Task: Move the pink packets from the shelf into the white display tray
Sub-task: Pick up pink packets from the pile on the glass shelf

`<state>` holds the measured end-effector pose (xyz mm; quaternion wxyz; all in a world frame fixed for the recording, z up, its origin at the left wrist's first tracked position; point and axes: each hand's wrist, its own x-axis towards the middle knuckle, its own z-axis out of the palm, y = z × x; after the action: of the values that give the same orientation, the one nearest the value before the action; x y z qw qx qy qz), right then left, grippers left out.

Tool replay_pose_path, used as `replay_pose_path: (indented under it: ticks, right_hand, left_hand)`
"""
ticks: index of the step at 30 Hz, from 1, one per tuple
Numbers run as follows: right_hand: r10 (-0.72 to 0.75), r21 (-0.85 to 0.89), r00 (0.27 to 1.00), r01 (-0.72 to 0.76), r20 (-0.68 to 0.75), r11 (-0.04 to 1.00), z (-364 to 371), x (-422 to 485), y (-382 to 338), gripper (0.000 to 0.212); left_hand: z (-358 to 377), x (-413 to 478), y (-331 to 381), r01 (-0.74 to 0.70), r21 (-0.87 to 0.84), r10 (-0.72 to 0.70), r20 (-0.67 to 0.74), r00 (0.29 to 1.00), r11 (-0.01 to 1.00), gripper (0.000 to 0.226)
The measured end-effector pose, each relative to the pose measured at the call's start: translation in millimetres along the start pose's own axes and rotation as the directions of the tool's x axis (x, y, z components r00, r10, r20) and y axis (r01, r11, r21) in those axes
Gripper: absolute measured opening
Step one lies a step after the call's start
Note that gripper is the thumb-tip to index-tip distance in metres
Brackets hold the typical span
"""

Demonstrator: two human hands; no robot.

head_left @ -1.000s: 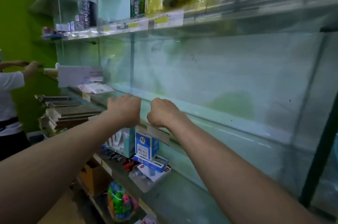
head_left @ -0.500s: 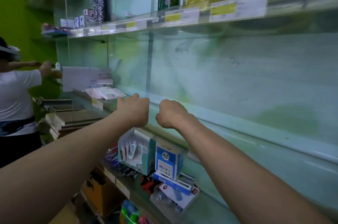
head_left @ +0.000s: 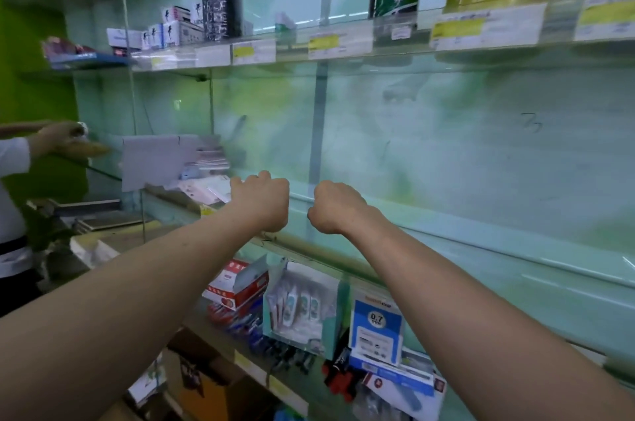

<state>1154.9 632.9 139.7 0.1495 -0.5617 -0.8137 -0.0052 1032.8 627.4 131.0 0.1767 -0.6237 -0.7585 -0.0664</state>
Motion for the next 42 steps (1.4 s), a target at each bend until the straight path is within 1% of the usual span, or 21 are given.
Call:
replay_pose_path:
  ticks: [5, 9, 14, 16, 19, 20, 22, 25, 26, 29, 32, 36, 39, 42]
  right_hand:
    - [0.011, -0.034, 1.0, -0.011, 0.006, 0.999, 9.5, 31.9, -8.4, 0.026]
    - [-0.006, -0.059, 1.0, 0.006, 0.004, 0.998, 17.2, 61.1, -10.5, 0.028]
    - [-0.018, -0.058, 1.0, 0.017, -0.014, 0.998, 22.6, 107.7, -5.3, 0.023]
    - [-0.02, -0.061, 1.0, 0.019, -0.007, 0.998, 24.7, 124.2, -4.8, 0.024]
    - [-0.037, -0.06, 0.999, 0.036, -0.011, 0.998, 30.8, 146.3, -5.8, 0.013]
    - [-0.04, -0.054, 0.999, 0.039, -0.01, 0.998, 33.7, 152.4, -6.1, 0.013]
    - [-0.034, -0.049, 0.999, 0.034, 0.002, 0.998, 38.0, 162.0, -6.8, 0.015]
    - [-0.029, -0.065, 0.999, 0.031, 0.031, 0.997, 44.6, 175.7, -11.5, 0.028]
    - [-0.03, -0.069, 0.999, 0.032, 0.039, 0.997, 46.6, 180.5, -14.5, 0.027]
    - [-0.047, -0.065, 0.998, 0.05, 0.043, 0.997, 51.7, 191.5, -26.0, 0.003]
    - [-0.055, -0.068, 0.997, 0.058, 0.048, 0.996, 60.8, 201.8, -39.0, 0.006]
    - [-0.066, -0.085, 0.997, 0.069, 0.042, 0.994, 75.7, 216.1, -62.6, 0.02]
    - [-0.065, -0.065, 0.995, 0.07, 0.074, 0.995, 88.2, 225.6, -82.5, 0.013]
    - [-0.044, 0.009, 0.988, 0.043, 0.147, 0.999, 98.1, 232.7, -99.4, 0.03]
  left_hand:
    - [17.9, 29.0, -12.2, -0.018, -0.042, 0.019, 0.008, 1.0, 0.999, 0.032]
    - [31.7, 55.3, -18.2, -0.02, -0.042, 0.02, 0.011, 1.0, 0.999, 0.032]
    - [43.4, 99.7, -18.9, -0.024, -0.031, 0.023, -0.037, 0.999, 0.999, 0.033]
    - [49.5, 115.4, -19.9, -0.024, -0.035, 0.023, -0.033, 0.999, 0.999, 0.035]
    - [60.2, 137.6, -24.5, -0.003, -0.042, 0.002, -0.017, 1.0, 0.999, 0.037]
    - [64.1, 144.8, -26.8, 0.003, -0.047, -0.003, -0.011, 1.0, 0.999, 0.037]
    - [72.5, 156.5, -32.4, 0.005, -0.051, -0.005, 0.002, 1.0, 0.999, 0.035]
    - [82.5, 170.6, -42.0, -0.004, -0.046, 0.004, 0.006, 1.0, 0.999, 0.035]
    - [85.0, 175.7, -46.3, -0.006, -0.045, 0.007, 0.011, 1.0, 0.999, 0.037]
    - [92.6, 190.1, -62.1, -0.01, -0.056, 0.012, 0.026, 1.0, 0.998, 0.042]
    - [99.0, 201.3, -78.9, -0.029, -0.044, 0.031, 0.041, 0.999, 0.999, 0.045]
    - [102.9, 215.1, -103.2, -0.053, -0.034, 0.056, 0.085, 0.995, 0.998, 0.046]
    - [105.8, 222.9, -121.1, -0.069, -0.037, 0.074, 0.135, 0.988, 0.997, 0.048]
    - [110.5, 227.2, -135.1, -0.105, -0.039, 0.11, 0.198, 0.974, 0.994, 0.05]
